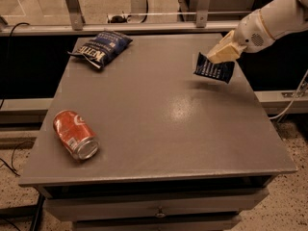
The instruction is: Pick rxbar blueberry
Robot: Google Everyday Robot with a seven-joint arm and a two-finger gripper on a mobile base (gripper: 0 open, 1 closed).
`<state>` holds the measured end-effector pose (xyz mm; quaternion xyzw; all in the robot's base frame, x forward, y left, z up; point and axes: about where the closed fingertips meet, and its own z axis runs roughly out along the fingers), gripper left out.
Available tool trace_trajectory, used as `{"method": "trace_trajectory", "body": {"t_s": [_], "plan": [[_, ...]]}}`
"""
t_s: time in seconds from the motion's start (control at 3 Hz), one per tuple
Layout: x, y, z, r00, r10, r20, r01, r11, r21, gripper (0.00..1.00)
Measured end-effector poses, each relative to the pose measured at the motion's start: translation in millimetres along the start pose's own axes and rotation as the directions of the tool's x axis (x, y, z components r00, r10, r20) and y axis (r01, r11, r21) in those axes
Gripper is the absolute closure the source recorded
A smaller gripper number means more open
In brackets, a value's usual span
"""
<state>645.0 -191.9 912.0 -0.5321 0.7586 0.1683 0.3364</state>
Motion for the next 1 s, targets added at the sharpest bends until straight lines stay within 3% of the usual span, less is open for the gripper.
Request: {"method": "trace_trajectory", "body": {"t_s": [0.67,1.0], "plan": [[-44.8,18.9,-38.4,0.995,-0.032,0.095,0.033,0.9994,-0.008,1.0],[-48.2,20.3,-39.8,0.994,-0.033,0.104,0.034,0.9994,-0.011,1.0]]}}
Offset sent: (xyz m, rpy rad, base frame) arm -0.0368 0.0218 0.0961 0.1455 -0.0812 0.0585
